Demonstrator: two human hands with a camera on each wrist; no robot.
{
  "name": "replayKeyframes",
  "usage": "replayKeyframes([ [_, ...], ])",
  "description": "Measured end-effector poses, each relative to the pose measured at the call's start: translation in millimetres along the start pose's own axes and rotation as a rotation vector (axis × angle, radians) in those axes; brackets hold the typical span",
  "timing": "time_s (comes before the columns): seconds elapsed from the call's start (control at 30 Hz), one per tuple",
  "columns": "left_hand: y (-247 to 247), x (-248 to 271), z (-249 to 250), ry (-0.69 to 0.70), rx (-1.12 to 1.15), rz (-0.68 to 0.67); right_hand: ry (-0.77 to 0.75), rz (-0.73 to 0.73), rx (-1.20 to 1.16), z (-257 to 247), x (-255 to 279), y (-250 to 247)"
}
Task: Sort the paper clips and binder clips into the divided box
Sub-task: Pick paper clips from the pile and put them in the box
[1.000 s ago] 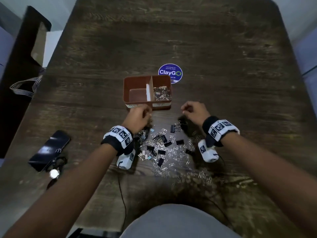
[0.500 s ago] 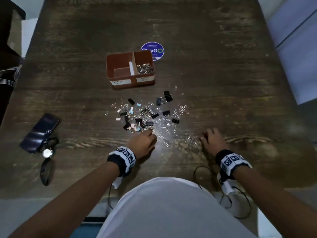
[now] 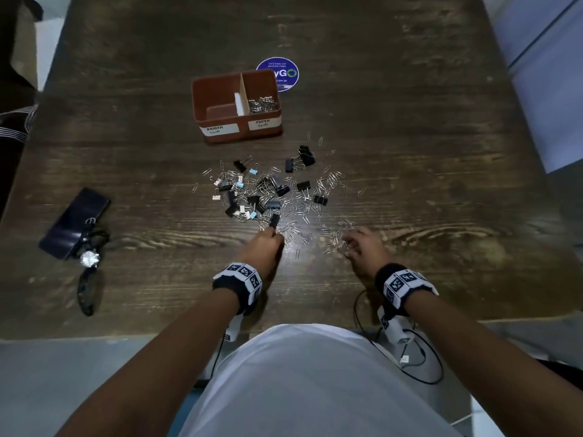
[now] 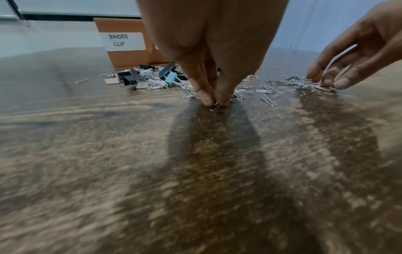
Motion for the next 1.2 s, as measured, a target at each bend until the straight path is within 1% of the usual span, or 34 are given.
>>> replayKeyframes([
  [0.07, -2, -3, 0, -0.001, 0.015, -0.007, -0.008, 0.071, 0.012, 2, -3, -11],
  [0.1, -3, -3, -1, -0.011, 0.024, -0.017, 0.008, 0.085, 0.026, 5, -4, -15],
  [0.13, -3, -4, -3, -0.019, 0.034, -0.025, 0.024, 0.084, 0.042, 8, -6, -18],
  [0.23, -3, -7, -4, -0.025, 0.063, -0.046, 0.063, 0.010, 0.054, 10, -13, -16],
  [0.37, -4, -12, -10, -0.052, 0.139, -0.036, -0.028, -0.021, 0.011, -10, -27, 3],
  [0.43, -9, -14, -11, -0.039, 0.188, 0.019, -0.084, -0.052, 0.015, -23, -33, 9],
  [0.47, -12, -14, -10, -0.020, 0.179, 0.049, -0.116, -0.057, 0.037, -28, -34, 10],
  [0.53, -19, -11, -6, 0.011, 0.093, 0.065, -0.159, -0.038, 0.136, -37, -31, 7],
  [0.63, -16, -7, -1, 0.040, -0.055, -0.006, -0.200, -0.070, 0.363, -40, -21, 11],
  [0.7, -9, -3, 6, 0.074, -0.108, -0.032, -0.252, -0.116, 0.450, -37, -17, 20],
  [0.83, -5, -3, 22, 0.107, -0.128, 0.014, -0.381, -0.115, 0.416, -39, -16, 30],
  [0.9, -5, -9, 26, 0.114, -0.117, 0.016, -0.414, -0.103, 0.423, -44, -16, 31],
  [0.97, -10, -17, 30, 0.127, -0.089, -0.001, -0.392, -0.114, 0.441, -49, -18, 31],
  [1.07, -16, -28, 35, 0.148, -0.083, -0.066, -0.309, -0.133, 0.445, -52, -26, 30],
  [1.2, -20, -39, 39, 0.190, -0.168, -0.123, -0.234, -0.199, 0.423, -58, -34, 29],
])
Point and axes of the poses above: each hand's wrist, its own x-axis away from the middle knuckle, its own y-axis out of the palm, z = x × y, the point moved 7 cm from there along -x, towards the middle knuckle, and after that the axes turned 12 degrees about -x, right-handed, at the moved point
